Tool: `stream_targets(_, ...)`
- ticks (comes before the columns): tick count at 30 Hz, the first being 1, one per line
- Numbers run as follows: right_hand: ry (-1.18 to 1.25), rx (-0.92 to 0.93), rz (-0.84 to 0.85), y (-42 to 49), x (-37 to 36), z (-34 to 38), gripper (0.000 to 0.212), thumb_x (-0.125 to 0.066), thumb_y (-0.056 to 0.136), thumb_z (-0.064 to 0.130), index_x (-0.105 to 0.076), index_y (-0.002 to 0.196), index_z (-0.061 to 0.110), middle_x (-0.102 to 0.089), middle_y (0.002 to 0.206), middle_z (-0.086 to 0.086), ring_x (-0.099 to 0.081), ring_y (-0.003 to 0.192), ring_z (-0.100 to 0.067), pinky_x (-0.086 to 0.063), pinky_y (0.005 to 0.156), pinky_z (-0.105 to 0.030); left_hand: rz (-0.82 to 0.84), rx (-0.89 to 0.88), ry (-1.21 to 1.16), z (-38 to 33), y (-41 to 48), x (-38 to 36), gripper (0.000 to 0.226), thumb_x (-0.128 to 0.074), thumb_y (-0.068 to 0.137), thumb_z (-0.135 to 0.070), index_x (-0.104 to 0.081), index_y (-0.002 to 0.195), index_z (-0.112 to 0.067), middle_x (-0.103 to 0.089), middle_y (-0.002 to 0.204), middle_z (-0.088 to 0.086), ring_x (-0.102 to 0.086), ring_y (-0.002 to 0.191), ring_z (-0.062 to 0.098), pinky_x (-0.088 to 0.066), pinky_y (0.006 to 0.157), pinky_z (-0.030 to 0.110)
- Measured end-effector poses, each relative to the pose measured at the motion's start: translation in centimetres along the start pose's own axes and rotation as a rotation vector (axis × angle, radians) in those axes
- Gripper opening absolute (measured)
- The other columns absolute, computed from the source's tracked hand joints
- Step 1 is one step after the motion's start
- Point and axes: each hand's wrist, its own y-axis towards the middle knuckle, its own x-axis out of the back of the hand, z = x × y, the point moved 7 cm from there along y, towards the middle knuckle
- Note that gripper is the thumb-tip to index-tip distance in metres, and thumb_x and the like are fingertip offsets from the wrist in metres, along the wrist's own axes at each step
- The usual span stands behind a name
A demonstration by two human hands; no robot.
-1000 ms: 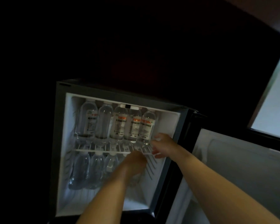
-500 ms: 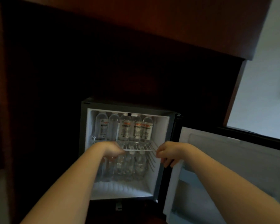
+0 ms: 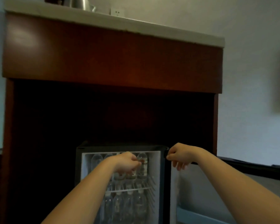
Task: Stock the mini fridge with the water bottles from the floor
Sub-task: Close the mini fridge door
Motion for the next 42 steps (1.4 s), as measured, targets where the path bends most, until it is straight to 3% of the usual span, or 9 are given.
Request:
stream_targets(7, 0.010, -0.026, -0.093, 7.4, 6.2, -4.7, 0.028, -0.046, 0.097, 0.024, -0.060, 0.111, 0.004, -0.054, 0.067, -0.006, -0.045, 0.053, -0.015, -0.042, 0.052, -0.025, 0.049, -0.217, -0.078, -5.9, 10.2, -0.5, 0.029, -0.050, 0.093, -0.031, -0.059, 0.116, -0.015, -0.064, 0.095, 0.001, -0.063, 0.087, 0.013, -0.052, 0.081, 0.034)
stream_targets(14, 0.125, -0.168, 0.168, 14.7, 9.0, -9.5, 0.016, -0.046, 0.098, 0.021, -0.053, 0.096, 0.007, -0.049, 0.064, -0.005, -0.043, 0.051, -0.012, -0.040, 0.048, -0.021, 0.229, -0.242, -0.080, -9.7, 18.8, -0.1, 0.033, -0.046, 0.097, -0.026, -0.054, 0.123, -0.007, -0.055, 0.106, 0.001, -0.056, 0.097, 0.013, -0.046, 0.058, 0.007)
stream_targets(18, 0.096, -0.256, 0.316, 14.7, 11.1, -10.5, 0.020, -0.045, 0.098, 0.017, -0.051, 0.080, 0.011, -0.049, 0.065, -0.003, -0.040, 0.052, -0.011, -0.037, 0.050, -0.019, 0.368, -0.231, -0.062, -11.2, 20.0, 0.2, 0.035, -0.046, 0.097, -0.025, -0.055, 0.122, -0.002, -0.055, 0.108, 0.005, -0.056, 0.097, 0.016, -0.045, 0.090, 0.028)
stream_targets(25, 0.055, -0.437, 0.478, 12.4, 15.1, -11.6, 0.020, -0.049, 0.097, 0.021, -0.052, 0.080, 0.012, -0.053, 0.064, -0.002, -0.044, 0.037, -0.006, -0.035, 0.036, -0.014, 0.580, -0.116, 0.040, -14.6, 19.6, 0.7, 0.034, -0.044, 0.097, -0.033, -0.059, 0.110, -0.005, -0.058, 0.108, 0.010, -0.057, 0.105, 0.024, -0.040, 0.084, 0.029)
stream_targets(28, 0.007, -0.468, 0.557, 10.2, 15.7, -11.3, 0.014, -0.051, 0.096, 0.022, -0.054, 0.093, 0.009, -0.054, 0.065, -0.001, -0.048, 0.049, -0.009, -0.041, 0.039, -0.015, 0.641, -0.044, 0.021, -16.9, 18.2, 0.5, 0.031, -0.045, 0.096, -0.031, -0.060, 0.112, -0.010, -0.058, 0.109, 0.007, -0.058, 0.110, 0.025, -0.040, 0.084, 0.028)
stream_targets(30, -0.021, -0.478, 0.578, 8.7, 15.1, -10.9, 0.016, -0.053, 0.094, 0.023, -0.053, 0.099, 0.007, -0.055, 0.072, -0.002, -0.050, 0.056, -0.011, -0.044, 0.046, -0.017, 0.652, 0.002, -0.023, -18.2, 17.3, -0.1, 0.040, -0.046, 0.095, -0.032, -0.050, 0.130, -0.013, -0.054, 0.131, 0.009, -0.053, 0.117, 0.022, -0.042, 0.094, 0.030)
stream_targets(35, -0.122, -0.461, 0.633, 4.7, 14.0, -12.2, 0.046, -0.050, 0.095, 0.026, -0.044, 0.136, 0.006, -0.046, 0.138, -0.013, -0.048, 0.124, -0.029, -0.040, 0.098, -0.030, 0.747, 0.029, 0.079, -20.8, 15.0, -4.1, 0.067, -0.043, 0.095, -0.040, -0.009, 0.150, -0.021, -0.005, 0.159, 0.000, -0.012, 0.146, 0.024, -0.019, 0.118, 0.039)
stream_targets(39, -0.062, -0.561, 0.678, 2.1, 12.9, -16.2, 0.064, -0.053, 0.094, 0.029, -0.024, 0.149, 0.013, -0.033, 0.151, -0.012, -0.036, 0.137, -0.029, -0.034, 0.108, -0.035, 0.752, -0.014, 0.273, -21.6, 14.1, -7.4, 0.070, -0.038, 0.096, -0.046, 0.000, 0.151, -0.025, 0.011, 0.160, -0.002, 0.011, 0.147, 0.019, 0.004, 0.118, 0.042)
stream_targets(42, -0.101, -0.549, 0.684, 0.4, 11.9, -18.3, 0.065, -0.056, 0.090, 0.031, -0.028, 0.147, 0.015, -0.046, 0.141, -0.012, -0.046, 0.128, -0.031, -0.042, 0.103, -0.039, 0.654, 0.030, 0.385, -21.9, 13.3, -8.7, 0.068, -0.032, 0.095, -0.050, 0.000, 0.151, -0.024, 0.006, 0.160, 0.002, 0.010, 0.148, 0.019, 0.010, 0.117, 0.044)
